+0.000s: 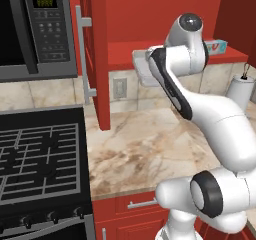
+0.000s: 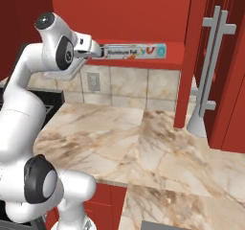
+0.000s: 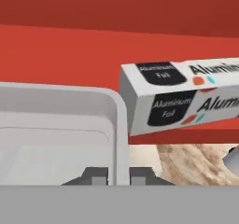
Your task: Retrieve the tupperware and aluminum foil from the cabinet and place them on the dining counter near the plate with corn and onion to prepare for storing leftovers.
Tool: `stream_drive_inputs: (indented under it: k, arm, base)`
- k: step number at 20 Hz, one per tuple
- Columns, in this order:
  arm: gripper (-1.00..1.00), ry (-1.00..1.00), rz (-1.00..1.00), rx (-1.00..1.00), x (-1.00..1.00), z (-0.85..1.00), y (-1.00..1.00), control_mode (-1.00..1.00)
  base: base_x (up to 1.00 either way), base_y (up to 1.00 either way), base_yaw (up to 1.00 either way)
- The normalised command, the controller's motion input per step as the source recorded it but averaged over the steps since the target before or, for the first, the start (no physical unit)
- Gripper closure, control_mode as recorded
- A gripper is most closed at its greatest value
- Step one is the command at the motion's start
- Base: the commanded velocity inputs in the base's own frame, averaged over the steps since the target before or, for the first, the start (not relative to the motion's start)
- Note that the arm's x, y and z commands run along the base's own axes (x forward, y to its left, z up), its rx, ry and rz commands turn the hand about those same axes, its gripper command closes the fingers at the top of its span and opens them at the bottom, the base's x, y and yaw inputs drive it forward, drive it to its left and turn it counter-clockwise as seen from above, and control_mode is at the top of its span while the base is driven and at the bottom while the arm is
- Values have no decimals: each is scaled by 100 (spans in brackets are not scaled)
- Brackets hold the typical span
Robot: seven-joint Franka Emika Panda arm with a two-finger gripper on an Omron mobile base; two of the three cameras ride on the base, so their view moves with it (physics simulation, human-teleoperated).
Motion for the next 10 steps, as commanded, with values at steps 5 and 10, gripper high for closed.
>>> stream_drive_inputs:
  k: [5,10]
  arm:
    - [100,18,0,0,-66,0,0,-100]
    - [100,3,0,0,-75,-37,0,-100]
  base:
    - [0,0,0]
    - [0,0,0]
